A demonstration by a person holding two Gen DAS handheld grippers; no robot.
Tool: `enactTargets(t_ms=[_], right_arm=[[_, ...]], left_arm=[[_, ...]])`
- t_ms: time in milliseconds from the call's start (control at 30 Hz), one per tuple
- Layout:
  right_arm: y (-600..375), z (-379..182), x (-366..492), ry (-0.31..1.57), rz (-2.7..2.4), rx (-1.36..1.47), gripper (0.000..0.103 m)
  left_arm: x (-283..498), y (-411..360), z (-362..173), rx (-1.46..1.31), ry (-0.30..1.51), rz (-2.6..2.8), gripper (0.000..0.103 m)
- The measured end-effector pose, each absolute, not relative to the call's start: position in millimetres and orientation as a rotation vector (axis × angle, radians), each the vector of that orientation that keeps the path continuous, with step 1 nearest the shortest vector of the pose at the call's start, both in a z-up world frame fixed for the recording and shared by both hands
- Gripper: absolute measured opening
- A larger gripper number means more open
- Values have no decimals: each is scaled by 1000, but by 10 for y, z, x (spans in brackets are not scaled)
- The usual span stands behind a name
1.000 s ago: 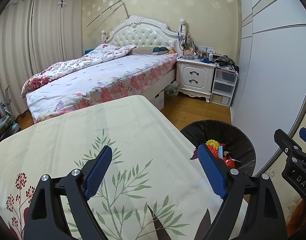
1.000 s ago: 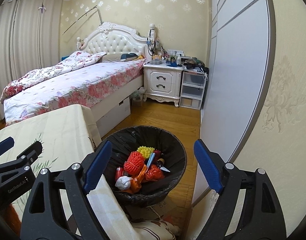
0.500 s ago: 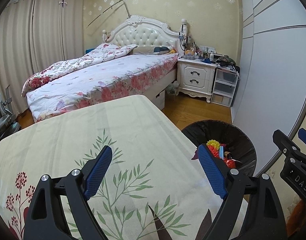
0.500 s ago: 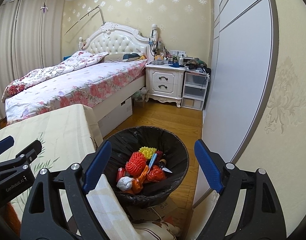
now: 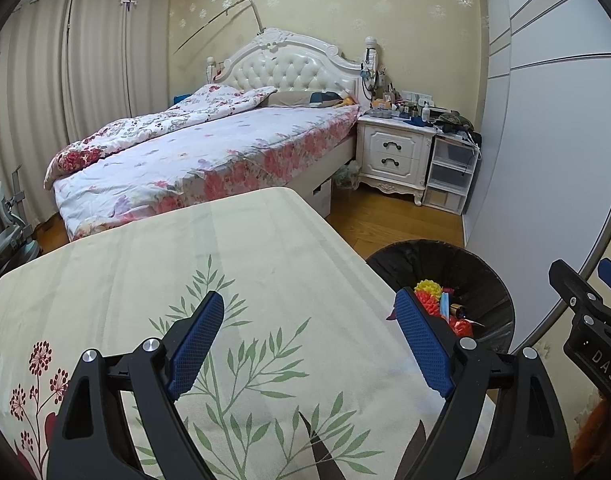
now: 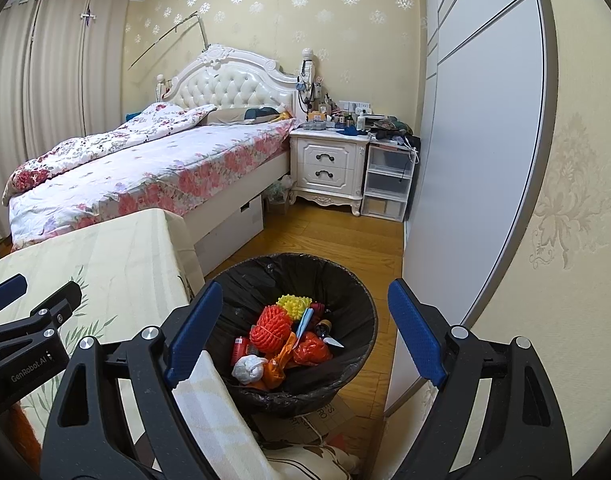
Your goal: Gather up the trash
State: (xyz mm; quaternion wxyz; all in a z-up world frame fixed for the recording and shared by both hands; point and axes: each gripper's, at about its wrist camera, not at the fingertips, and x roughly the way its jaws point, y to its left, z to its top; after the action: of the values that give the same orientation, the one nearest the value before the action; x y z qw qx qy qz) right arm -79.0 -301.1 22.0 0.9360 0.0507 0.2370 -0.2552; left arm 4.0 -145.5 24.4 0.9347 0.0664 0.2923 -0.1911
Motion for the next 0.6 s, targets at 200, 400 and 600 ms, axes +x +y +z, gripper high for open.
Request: enactTargets(t_ms=[200,400,600], right_arm=[[-3025,216,-770,485,-524,101,83],[-3024,214,-770,484,-525,101,83],[-3021,214,-773,485,-525,101,83]], left_arm=[[39,-1459,245,135,598,-389,85],[40,-1456,243,136,597,-391,85],[37,-1461,247,137,596,-390,85]])
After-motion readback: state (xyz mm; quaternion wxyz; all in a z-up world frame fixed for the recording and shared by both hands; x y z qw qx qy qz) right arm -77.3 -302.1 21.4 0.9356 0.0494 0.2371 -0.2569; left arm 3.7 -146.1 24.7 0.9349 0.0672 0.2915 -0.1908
